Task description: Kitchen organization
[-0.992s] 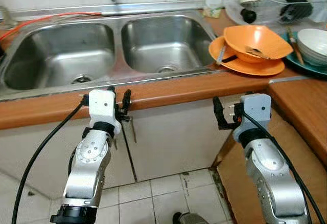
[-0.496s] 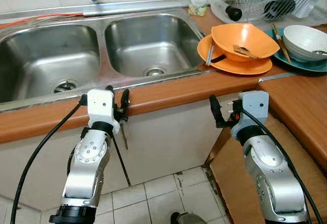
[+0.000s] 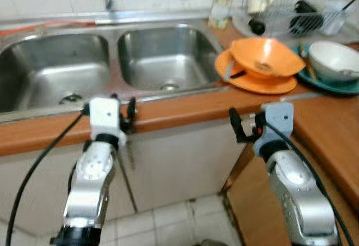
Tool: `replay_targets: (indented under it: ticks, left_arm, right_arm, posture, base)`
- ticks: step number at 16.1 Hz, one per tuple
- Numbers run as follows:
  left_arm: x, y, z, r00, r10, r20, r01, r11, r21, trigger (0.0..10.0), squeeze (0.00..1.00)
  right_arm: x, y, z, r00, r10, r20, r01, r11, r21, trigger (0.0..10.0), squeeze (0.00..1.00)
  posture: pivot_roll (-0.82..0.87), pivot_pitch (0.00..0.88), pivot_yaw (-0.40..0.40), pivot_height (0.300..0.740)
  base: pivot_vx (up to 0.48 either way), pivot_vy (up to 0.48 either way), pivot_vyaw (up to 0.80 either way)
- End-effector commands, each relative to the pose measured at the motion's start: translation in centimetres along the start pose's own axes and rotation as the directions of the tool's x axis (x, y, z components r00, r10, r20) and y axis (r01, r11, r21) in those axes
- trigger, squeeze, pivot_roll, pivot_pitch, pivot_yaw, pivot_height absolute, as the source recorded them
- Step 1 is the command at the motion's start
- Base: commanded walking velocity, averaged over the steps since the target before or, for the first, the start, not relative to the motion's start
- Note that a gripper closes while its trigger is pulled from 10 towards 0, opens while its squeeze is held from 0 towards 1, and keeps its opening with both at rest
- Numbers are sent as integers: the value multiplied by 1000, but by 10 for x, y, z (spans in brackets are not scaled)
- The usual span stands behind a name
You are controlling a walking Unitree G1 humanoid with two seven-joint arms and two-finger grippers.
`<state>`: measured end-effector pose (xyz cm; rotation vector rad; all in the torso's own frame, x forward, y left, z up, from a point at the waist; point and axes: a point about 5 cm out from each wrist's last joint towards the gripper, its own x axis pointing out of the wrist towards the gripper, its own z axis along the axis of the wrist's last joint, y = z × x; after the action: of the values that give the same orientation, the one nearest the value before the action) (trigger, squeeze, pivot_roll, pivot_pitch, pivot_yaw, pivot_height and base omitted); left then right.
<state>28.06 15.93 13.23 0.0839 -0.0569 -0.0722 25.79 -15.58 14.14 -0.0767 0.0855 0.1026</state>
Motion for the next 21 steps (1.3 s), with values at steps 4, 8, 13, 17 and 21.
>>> replay_targets:
  ticks: [4, 8, 13, 17, 21]
  left_arm:
    - [0, -6, 1, 1000, -14, 5, 15, 1000, -5, 10000, 0]
    - [-1, -6, 0, 1000, -12, -2, 12, 1000, -9, 10000, 0]
    - [0, -5, 2, 1000, -18, 11, 18, 1000, -4, 10000, 0]
    - [-1, -5, -1, 1000, -16, -10, 16, 1000, -4, 10000, 0]
    - [-1, -5, 0, 1000, -18, -11, 18, 1000, -10, 10000, 0]
  right_arm:
    - [0, 0, 0, 1000, 10, -7, -10, 1000, 8, 10000, 0]
    - [0, 1, 1, 1000, 12, -11, -12, 1000, 6, 10000, 0]
    - [-2, 1, -1, 1000, -4, -22, 4, 1000, 2, 10000, 0]
    - [-2, -1, -3, 999, -21, -32, 21, 1000, 3, 10000, 0]
    - [-3, -1, -3, 999, -20, -31, 20, 1000, -8, 10000, 0]
  posture:
    - [-194, 0, 6, 740]
    - [-194, 0, 6, 740]
    - [-193, 0, 13, 740]
    - [-191, 0, 12, 740]
    - [-191, 0, 12, 740]
  base:
    - [0, 0, 0]
    - [0, 0, 0]
    - [0, 0, 0]
    - [0, 240, -547]
    - [0, 0, -194]
